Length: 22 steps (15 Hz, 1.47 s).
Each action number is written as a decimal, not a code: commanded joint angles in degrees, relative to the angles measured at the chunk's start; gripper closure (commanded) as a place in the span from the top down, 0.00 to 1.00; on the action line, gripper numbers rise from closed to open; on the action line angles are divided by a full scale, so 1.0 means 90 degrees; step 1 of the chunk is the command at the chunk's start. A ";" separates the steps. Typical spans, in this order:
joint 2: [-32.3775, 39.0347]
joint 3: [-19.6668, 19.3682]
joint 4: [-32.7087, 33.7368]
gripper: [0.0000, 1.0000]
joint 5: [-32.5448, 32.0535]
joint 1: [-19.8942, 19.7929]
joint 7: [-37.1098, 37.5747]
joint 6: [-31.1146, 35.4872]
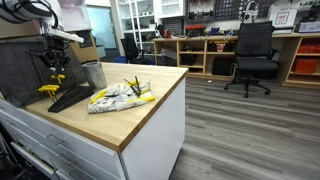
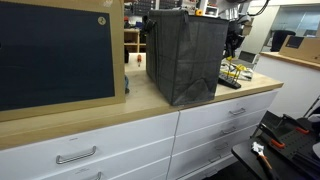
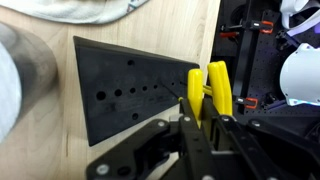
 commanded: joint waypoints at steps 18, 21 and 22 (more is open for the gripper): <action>0.0057 0.0038 0.0053 0.04 0.0067 -0.0033 -0.0004 -0.0210; 0.0135 0.0052 0.0019 0.04 0.0055 -0.0014 0.0046 -0.0131; 0.0164 0.0059 0.0010 0.04 0.0045 -0.0007 0.0048 -0.0084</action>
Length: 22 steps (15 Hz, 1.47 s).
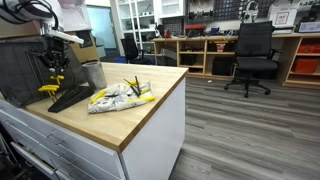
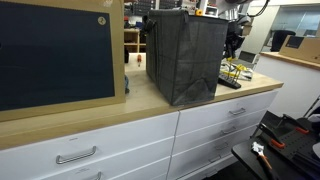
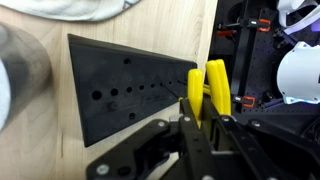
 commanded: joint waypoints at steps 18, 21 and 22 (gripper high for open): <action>0.0174 0.0099 -0.0140 0.04 -0.0195 0.0088 0.0078 0.0515; 0.0053 0.0116 -0.0244 0.42 -0.0190 0.0073 -0.0111 0.0497; 0.0040 0.0123 -0.0266 0.49 -0.0190 0.0072 -0.0147 0.0551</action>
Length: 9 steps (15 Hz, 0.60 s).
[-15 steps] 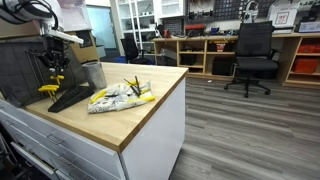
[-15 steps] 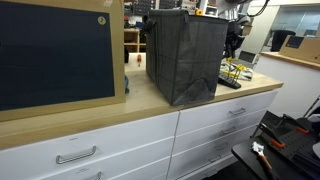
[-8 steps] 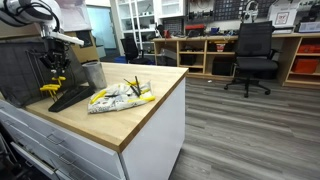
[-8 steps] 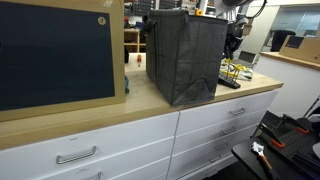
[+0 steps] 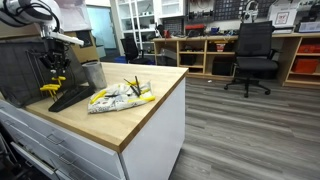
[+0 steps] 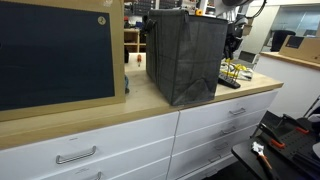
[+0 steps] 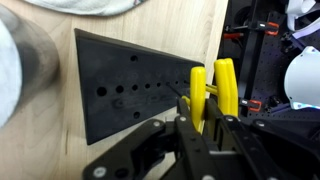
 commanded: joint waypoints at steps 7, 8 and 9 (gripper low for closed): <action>-0.0109 0.0183 -0.0179 0.99 0.0204 -0.0067 -0.0536 0.0321; -0.0124 0.0190 -0.0149 1.00 0.0309 -0.0084 -0.0685 0.0252; -0.0147 0.0191 -0.0093 1.00 0.0442 -0.0104 -0.0823 0.0132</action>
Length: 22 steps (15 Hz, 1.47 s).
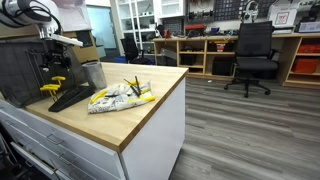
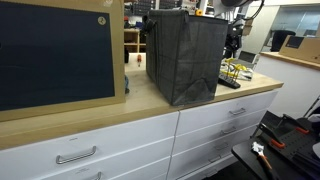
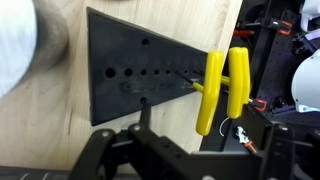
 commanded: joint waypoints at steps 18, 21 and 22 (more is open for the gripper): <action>-0.0732 0.0060 0.0620 0.00 -0.0547 0.0012 -0.2315 -0.1188; -0.0695 0.0093 0.0626 0.00 -0.0826 0.0082 -0.2957 -0.1160; -0.0688 0.0099 0.0613 0.00 -0.0869 0.0089 -0.3131 -0.1125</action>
